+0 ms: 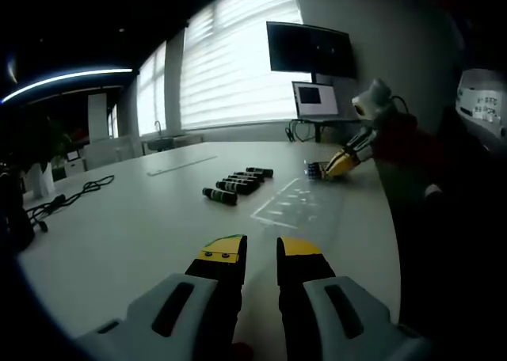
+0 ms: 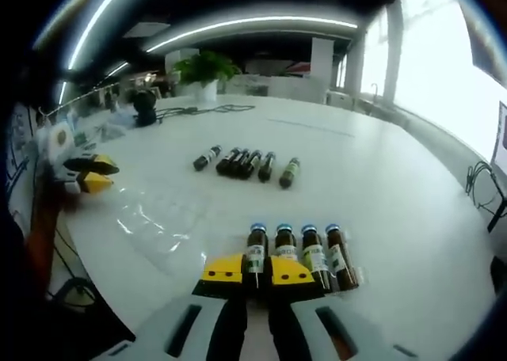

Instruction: Grip medicine bottles put into box

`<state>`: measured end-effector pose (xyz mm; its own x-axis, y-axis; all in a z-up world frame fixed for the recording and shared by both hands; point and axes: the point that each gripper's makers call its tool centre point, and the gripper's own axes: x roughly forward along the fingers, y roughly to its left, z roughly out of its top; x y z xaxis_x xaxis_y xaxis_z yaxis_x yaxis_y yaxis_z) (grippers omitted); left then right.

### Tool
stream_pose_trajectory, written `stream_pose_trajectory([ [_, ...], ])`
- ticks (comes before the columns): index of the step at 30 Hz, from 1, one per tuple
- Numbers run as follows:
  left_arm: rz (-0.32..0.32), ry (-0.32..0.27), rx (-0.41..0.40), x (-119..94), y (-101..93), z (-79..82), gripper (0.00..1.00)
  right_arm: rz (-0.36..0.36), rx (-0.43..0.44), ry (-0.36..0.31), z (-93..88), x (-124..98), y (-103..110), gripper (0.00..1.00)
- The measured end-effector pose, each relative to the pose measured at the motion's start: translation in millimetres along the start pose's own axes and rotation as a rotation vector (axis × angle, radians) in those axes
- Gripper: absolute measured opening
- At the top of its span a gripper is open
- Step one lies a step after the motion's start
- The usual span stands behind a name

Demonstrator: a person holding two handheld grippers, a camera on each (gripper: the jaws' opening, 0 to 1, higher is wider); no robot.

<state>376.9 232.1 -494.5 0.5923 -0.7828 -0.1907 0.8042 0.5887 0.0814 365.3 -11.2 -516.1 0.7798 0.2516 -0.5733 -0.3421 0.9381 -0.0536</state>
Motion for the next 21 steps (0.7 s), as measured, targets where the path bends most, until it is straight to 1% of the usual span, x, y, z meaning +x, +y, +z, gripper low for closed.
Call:
stream_pose_trajectory([
  [1, 0.0, 0.0, 0.0, 0.0, 0.0, 0.0, 0.09, -0.001, -0.001, -0.001, 0.1, -0.1, 0.1, 0.05],
  [3, 0.0, 0.001, 0.001, 0.1, -0.1, -0.3, 0.09, -0.006, 0.01, -0.036, 4.8, -1.8, -0.6, 0.01],
  [8, -0.001, 0.0, 0.001, 0.1, -0.3, -0.2, 0.09, 0.001, 0.029, -0.057, 9.4, -4.0, -2.2, 0.01],
  [10, -0.001, 0.0, 0.003, 0.1, -0.4, -0.2, 0.09, -0.004, 0.036, -0.1, 16.7, -7.0, -4.6, 0.01],
  [15, 0.0, -0.002, 0.002, 0.1, -0.3, -0.1, 0.09, 0.025, 0.045, -0.227, 37.7, -12.0, -6.3, 0.0],
  [19, 0.0, -0.002, 0.001, -0.1, -0.1, 0.0, 0.09, 0.009, 0.049, -0.267, 45.3, -11.0, -14.3, 0.0],
  [21, 0.0, -0.003, -0.001, 0.0, -0.1, 0.2, 0.09, 0.004, 0.058, -0.263, 47.2, -7.7, -16.8, 0.0],
])
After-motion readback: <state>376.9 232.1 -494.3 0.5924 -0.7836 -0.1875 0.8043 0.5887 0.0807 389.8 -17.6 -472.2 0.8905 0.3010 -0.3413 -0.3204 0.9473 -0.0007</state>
